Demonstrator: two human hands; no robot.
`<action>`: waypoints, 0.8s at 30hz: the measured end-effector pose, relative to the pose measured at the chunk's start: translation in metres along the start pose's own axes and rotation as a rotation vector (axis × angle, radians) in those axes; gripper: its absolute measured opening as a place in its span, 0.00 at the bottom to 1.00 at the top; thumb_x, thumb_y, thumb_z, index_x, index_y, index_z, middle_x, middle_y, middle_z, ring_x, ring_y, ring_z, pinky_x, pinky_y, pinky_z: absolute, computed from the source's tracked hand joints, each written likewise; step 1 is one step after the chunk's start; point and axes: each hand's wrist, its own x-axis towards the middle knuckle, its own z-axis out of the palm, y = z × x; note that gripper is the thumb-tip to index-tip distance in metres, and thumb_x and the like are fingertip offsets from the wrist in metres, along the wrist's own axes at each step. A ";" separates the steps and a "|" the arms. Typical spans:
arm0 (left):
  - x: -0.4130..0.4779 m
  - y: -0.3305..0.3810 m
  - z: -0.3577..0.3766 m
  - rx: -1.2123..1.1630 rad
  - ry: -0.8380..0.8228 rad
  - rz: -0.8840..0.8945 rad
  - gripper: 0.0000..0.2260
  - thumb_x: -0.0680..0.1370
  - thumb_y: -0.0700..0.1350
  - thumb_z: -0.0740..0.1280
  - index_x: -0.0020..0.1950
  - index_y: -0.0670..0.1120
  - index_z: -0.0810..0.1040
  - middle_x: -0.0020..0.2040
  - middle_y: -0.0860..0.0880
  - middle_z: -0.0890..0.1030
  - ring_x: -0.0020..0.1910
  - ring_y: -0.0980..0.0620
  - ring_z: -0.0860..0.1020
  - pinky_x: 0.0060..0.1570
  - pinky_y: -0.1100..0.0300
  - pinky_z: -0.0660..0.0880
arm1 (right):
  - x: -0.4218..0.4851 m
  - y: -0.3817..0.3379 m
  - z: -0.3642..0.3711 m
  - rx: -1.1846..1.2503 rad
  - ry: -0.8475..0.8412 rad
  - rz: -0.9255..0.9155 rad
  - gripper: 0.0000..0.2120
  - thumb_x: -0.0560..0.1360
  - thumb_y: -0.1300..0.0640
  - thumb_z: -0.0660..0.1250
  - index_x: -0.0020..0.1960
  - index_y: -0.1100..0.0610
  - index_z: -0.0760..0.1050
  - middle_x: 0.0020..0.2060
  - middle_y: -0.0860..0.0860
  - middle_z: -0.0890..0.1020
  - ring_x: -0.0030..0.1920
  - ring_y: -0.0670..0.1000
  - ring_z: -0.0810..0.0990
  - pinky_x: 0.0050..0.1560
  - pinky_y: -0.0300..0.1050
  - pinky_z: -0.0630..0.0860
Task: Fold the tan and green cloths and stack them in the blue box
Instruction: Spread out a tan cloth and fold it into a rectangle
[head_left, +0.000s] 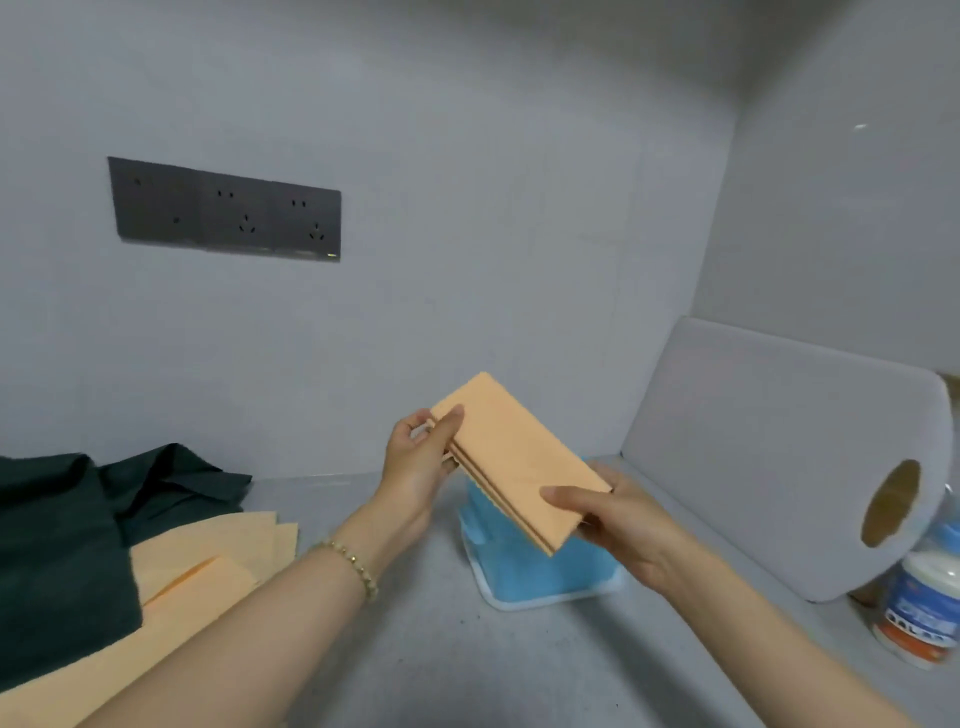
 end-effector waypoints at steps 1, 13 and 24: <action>0.013 0.003 0.001 0.062 -0.019 -0.025 0.16 0.76 0.40 0.70 0.61 0.44 0.69 0.50 0.45 0.78 0.42 0.54 0.78 0.36 0.66 0.77 | 0.012 -0.008 -0.014 -0.075 0.019 0.004 0.15 0.68 0.67 0.74 0.53 0.57 0.76 0.40 0.51 0.84 0.37 0.46 0.82 0.35 0.37 0.78; 0.069 -0.030 0.015 1.509 -0.486 0.151 0.22 0.72 0.39 0.66 0.60 0.57 0.62 0.35 0.50 0.74 0.34 0.52 0.72 0.37 0.56 0.71 | 0.106 -0.010 -0.070 -1.077 0.153 -0.273 0.10 0.71 0.67 0.67 0.44 0.54 0.69 0.51 0.53 0.74 0.41 0.51 0.73 0.44 0.42 0.72; 0.069 -0.066 0.057 2.295 -0.462 0.110 0.13 0.78 0.39 0.61 0.62 0.45 0.74 0.55 0.48 0.78 0.57 0.48 0.76 0.50 0.58 0.64 | 0.135 0.019 -0.050 -1.638 -0.184 -0.033 0.11 0.71 0.64 0.64 0.48 0.57 0.83 0.49 0.52 0.84 0.50 0.51 0.81 0.48 0.36 0.71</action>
